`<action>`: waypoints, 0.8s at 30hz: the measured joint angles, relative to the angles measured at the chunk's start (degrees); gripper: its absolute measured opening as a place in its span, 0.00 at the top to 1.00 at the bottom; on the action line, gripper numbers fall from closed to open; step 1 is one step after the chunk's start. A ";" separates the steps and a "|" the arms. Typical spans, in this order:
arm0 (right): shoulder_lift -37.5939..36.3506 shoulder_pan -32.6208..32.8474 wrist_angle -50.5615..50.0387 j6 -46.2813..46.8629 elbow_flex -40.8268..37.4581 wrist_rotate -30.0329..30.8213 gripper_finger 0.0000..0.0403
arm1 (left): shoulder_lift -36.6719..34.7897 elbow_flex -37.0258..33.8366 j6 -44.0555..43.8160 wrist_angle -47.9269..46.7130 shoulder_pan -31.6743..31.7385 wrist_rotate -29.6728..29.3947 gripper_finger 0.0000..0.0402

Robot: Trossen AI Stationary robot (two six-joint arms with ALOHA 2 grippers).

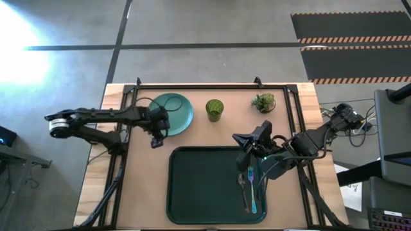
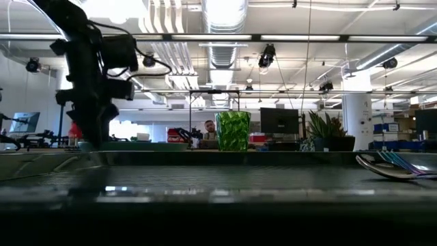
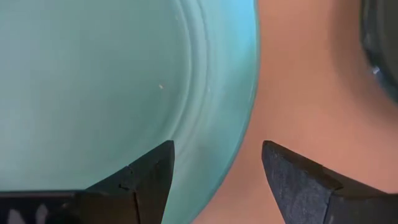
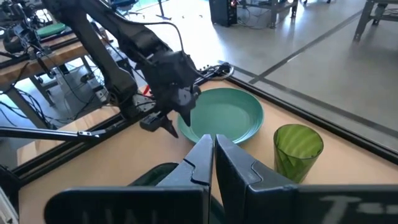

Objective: Pick and place plate/cup/fork/spoon on tray
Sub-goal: Put the light green plate on the serving tray beside the spoon

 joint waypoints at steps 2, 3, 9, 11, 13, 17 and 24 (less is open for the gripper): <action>0.00 0.00 0.00 0.02 0.00 0.00 0.98 | 1.83 -0.01 1.61 0.04 0.00 -0.64 0.44; 0.00 0.00 0.02 0.02 -0.02 0.00 0.98 | 2.74 -0.03 2.20 0.05 -0.01 -1.90 0.44; 0.00 0.00 0.00 0.02 -0.02 0.00 0.98 | 7.28 0.11 4.65 0.14 -0.09 -7.10 0.44; 0.00 0.00 0.00 0.02 -0.02 0.00 0.98 | 8.09 0.13 4.68 0.20 -0.05 -6.97 0.44; 0.00 0.00 0.01 0.02 -0.02 0.00 0.98 | 8.45 0.17 4.72 0.14 -0.07 -7.06 0.46; 0.00 0.00 0.00 0.04 -0.02 0.00 0.98 | 7.23 0.22 4.58 0.00 -0.09 -7.34 0.59; 0.00 0.00 0.03 0.04 -0.02 0.00 0.98 | 3.35 0.15 5.02 0.37 -0.03 -14.08 0.96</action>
